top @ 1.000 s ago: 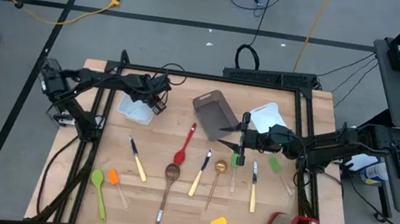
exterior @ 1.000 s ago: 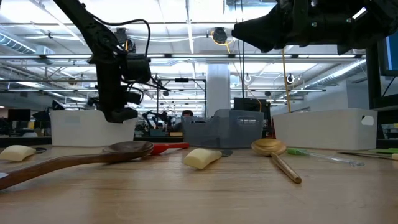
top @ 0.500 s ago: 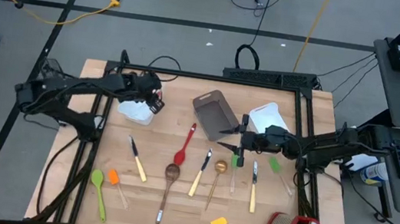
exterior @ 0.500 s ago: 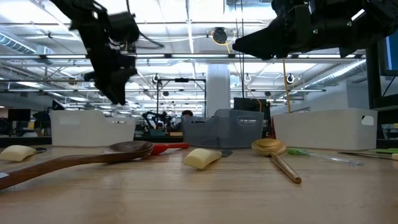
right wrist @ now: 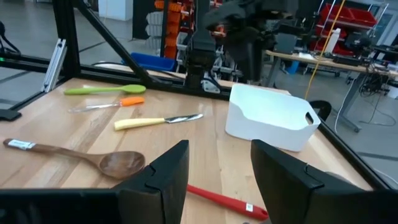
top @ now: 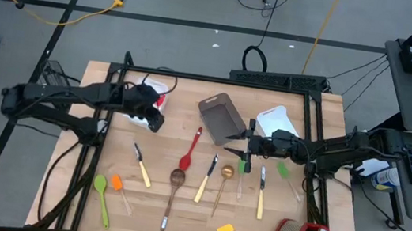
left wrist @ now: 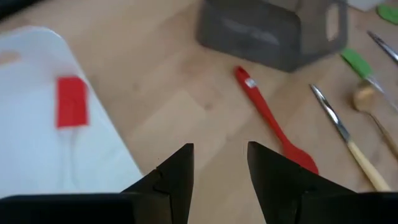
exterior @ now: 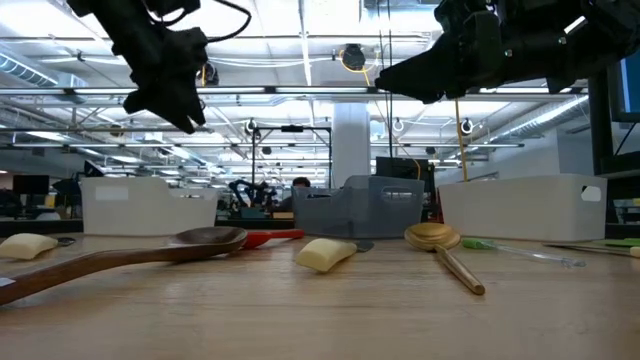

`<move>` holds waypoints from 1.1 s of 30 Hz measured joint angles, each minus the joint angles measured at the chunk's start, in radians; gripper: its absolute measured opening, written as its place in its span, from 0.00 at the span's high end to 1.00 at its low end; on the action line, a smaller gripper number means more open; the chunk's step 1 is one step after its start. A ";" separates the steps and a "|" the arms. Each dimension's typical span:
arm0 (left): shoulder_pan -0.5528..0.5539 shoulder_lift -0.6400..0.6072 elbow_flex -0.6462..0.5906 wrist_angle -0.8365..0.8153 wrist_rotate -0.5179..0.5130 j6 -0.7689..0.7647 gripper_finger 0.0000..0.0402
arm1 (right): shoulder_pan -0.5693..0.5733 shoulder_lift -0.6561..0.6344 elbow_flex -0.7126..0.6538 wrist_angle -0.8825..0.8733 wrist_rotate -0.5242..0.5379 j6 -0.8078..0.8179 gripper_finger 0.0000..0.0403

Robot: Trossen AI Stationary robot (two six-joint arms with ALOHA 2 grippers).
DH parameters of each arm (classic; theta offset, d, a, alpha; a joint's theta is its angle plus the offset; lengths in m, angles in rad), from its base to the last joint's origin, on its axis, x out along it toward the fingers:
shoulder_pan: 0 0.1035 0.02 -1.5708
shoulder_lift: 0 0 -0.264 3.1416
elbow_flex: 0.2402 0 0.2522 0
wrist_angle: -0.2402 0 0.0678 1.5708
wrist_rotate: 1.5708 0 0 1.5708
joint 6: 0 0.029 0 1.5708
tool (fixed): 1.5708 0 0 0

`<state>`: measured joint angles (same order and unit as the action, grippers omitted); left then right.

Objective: Pick & Place Kitchen Items
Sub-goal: Put the orange spatula into the left white bin

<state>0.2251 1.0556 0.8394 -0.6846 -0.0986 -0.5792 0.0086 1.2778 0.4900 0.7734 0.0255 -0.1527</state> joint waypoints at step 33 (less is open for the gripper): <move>-0.577 0.006 0.000 -0.258 -0.196 -0.857 0.62 | -0.001 0.000 0.000 0.007 0.004 -0.095 0.59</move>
<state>-0.3520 1.0615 0.8391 -0.9428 -0.2947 -1.4358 0.0078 1.2778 0.4900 0.7807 0.0296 -0.2481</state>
